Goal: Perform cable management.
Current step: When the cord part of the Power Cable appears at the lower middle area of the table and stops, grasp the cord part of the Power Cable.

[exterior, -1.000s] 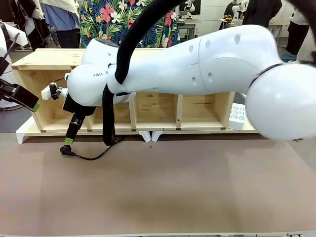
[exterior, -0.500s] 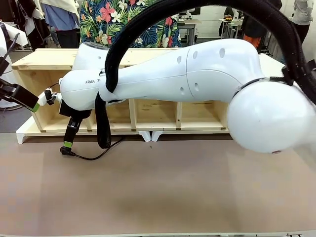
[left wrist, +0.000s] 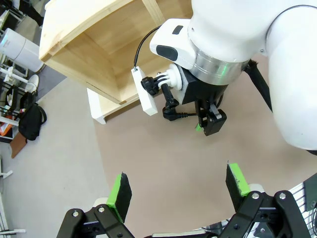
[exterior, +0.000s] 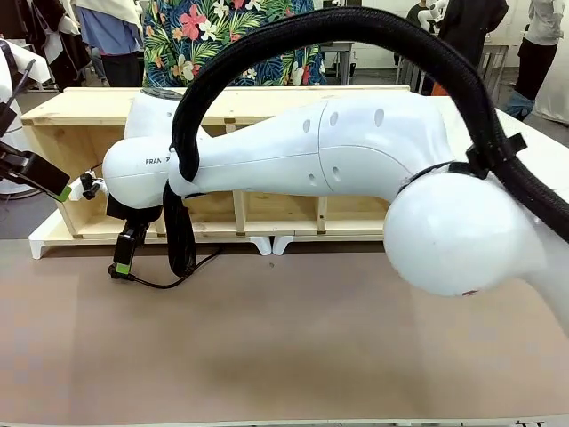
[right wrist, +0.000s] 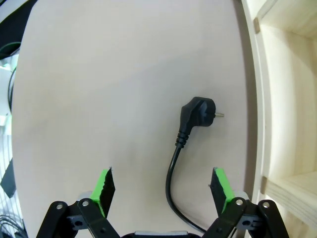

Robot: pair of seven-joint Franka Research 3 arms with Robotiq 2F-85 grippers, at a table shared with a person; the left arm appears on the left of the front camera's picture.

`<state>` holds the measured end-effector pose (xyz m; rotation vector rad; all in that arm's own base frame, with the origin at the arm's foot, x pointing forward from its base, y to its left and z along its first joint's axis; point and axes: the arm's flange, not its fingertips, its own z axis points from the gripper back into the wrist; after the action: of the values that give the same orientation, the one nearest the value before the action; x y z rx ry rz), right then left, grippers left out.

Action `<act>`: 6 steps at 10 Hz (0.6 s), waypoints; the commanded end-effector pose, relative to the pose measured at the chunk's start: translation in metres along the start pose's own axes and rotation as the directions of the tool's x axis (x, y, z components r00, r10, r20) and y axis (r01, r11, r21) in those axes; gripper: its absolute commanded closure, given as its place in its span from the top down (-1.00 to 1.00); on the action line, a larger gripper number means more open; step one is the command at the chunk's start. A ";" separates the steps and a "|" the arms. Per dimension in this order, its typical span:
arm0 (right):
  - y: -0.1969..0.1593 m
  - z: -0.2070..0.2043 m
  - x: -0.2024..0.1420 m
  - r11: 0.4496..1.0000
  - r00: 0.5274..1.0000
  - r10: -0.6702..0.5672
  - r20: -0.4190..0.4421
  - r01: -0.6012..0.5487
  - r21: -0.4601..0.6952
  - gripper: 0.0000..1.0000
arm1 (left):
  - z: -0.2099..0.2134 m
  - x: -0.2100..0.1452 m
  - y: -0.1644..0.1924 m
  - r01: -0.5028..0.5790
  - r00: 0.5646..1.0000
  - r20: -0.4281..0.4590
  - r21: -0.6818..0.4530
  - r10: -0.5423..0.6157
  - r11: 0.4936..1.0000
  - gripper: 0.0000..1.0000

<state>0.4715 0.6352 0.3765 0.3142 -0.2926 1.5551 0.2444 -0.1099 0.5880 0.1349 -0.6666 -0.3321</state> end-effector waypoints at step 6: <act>-0.020 -0.035 0.030 0.999 0.997 -0.027 -0.077 0.030 0.033 1.00 | -0.001 0.001 0.001 0.005 1.000 0.001 0.002 -0.005 1.000 1.00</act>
<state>0.4737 0.6495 0.3501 0.3128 -0.2225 1.5507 0.2444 -0.1099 0.5880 0.1349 -0.6665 -0.3320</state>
